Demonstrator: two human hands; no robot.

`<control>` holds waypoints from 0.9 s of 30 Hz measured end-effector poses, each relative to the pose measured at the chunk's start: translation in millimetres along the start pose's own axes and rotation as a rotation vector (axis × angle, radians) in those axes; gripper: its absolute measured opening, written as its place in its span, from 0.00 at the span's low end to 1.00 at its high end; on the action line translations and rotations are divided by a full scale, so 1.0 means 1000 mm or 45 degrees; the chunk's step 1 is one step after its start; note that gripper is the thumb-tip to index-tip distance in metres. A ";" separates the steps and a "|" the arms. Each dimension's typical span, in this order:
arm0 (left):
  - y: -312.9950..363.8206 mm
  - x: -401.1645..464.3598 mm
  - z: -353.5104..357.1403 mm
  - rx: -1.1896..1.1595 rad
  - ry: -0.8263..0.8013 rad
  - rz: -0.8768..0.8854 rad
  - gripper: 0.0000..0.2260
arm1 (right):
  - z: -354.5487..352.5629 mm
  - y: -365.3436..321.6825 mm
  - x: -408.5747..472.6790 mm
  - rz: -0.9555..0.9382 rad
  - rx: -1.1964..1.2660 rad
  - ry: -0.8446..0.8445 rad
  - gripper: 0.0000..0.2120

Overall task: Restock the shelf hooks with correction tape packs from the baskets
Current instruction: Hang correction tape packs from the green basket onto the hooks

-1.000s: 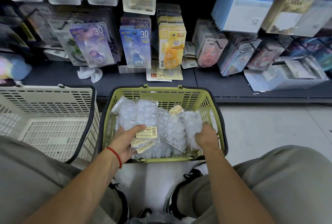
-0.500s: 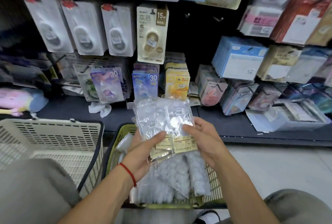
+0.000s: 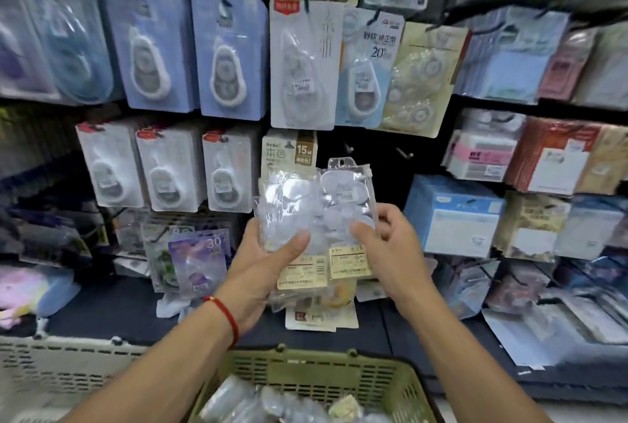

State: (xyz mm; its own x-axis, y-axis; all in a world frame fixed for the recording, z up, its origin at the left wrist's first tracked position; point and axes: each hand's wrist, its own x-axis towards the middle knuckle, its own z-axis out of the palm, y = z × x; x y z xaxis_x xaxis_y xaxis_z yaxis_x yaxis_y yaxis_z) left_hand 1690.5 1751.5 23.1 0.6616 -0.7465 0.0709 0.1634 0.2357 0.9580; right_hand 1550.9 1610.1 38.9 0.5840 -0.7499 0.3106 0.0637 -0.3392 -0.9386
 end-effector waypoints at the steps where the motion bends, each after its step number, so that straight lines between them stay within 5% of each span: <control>1: -0.001 0.004 -0.001 0.014 0.055 0.078 0.53 | 0.000 0.001 0.007 -0.020 -0.001 0.047 0.07; 8: -0.014 0.009 -0.006 -0.051 0.311 0.150 0.56 | 0.008 0.005 0.036 -0.074 0.050 0.215 0.07; 27: -0.015 0.006 -0.005 -0.216 0.288 0.198 0.50 | 0.017 0.009 0.042 -0.052 0.128 0.346 0.09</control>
State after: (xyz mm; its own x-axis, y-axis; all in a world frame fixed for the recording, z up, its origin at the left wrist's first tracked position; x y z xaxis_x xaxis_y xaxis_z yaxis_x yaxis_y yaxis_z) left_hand 1696.0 1746.5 7.9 0.8310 -0.5406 0.1309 0.1548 0.4508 0.8791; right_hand 1590.2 1585.0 40.9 0.3418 -0.8661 0.3646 0.1702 -0.3245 -0.9304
